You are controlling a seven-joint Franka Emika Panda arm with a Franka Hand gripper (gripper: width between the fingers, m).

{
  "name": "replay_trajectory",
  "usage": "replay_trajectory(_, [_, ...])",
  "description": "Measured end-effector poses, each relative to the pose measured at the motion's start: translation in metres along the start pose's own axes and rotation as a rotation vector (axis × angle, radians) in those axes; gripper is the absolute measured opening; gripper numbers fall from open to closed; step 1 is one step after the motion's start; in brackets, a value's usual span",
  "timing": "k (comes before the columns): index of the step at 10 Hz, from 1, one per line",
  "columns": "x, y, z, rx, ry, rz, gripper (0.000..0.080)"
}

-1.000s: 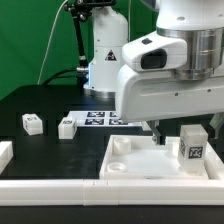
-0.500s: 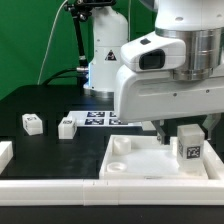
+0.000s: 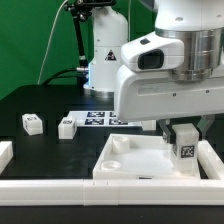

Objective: Assemble one leg

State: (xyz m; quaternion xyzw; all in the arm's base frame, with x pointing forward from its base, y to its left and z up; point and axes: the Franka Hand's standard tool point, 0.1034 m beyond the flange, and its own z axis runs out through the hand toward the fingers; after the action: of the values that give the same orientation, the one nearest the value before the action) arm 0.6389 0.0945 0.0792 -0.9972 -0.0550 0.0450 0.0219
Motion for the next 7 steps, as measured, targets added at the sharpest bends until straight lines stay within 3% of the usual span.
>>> replay_trajectory(7, [0.000,-0.017,0.003,0.017,0.050,0.780,0.0292])
